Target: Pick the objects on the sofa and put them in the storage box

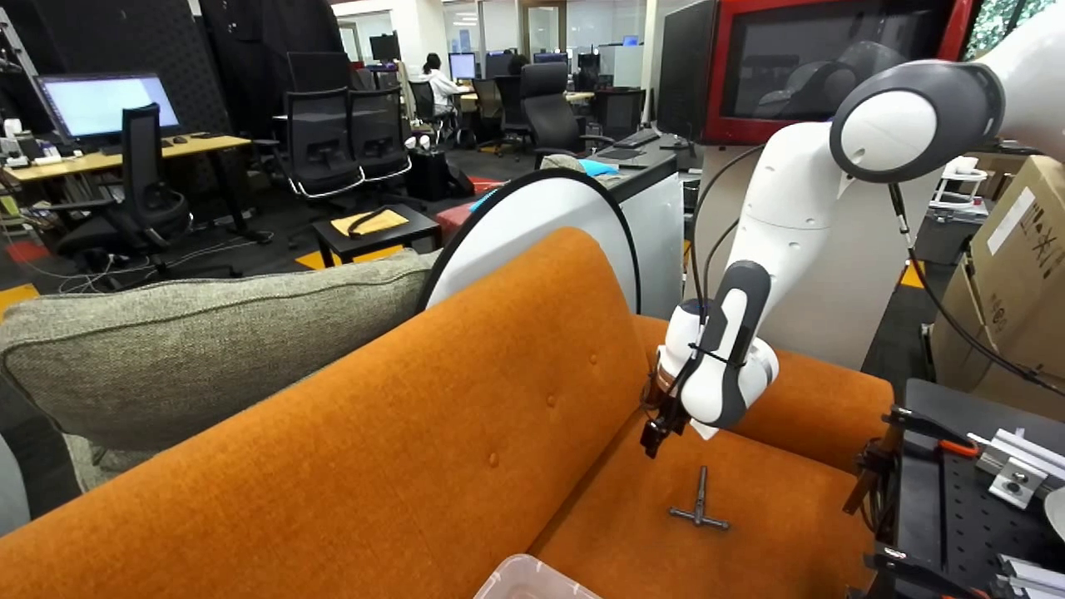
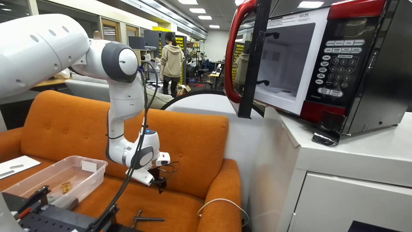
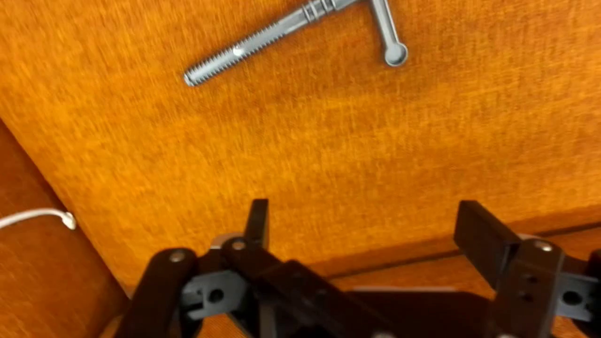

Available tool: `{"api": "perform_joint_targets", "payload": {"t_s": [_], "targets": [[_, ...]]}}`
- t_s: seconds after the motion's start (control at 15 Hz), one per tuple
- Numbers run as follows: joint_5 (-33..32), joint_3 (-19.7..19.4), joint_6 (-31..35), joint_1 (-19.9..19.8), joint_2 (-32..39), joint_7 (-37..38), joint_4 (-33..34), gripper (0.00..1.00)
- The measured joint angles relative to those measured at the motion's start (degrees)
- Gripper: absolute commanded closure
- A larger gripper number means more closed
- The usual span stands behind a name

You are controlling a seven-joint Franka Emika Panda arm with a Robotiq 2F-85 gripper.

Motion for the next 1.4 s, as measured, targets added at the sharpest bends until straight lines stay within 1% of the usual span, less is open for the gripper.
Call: {"api": "perform_joint_targets", "payload": {"t_s": [0.13, 0.27, 0.67, 0.87, 1.0, 1.2, 1.4], "targets": [[3.08, -1.02, 0.01, 0.55, 0.97, 3.96, -0.93, 0.00], [4.26, -1.47, 0.12, 1.18, 1.51, 6.17, -1.21, 0.00], [4.79, -1.64, 0.24, 1.65, 1.51, 7.12, -1.12, 0.00], [5.81, -1.37, -0.30, 0.96, 2.46, 8.87, -0.34, 0.00], [7.34, -0.13, -0.90, -1.40, 3.97, 10.37, 0.39, 0.00], [9.67, 2.43, -0.98, -6.50, 6.70, 12.02, 1.60, 0.00], [10.07, 5.66, -0.78, -11.80, 8.95, 12.18, 3.49, 0.00]]}}
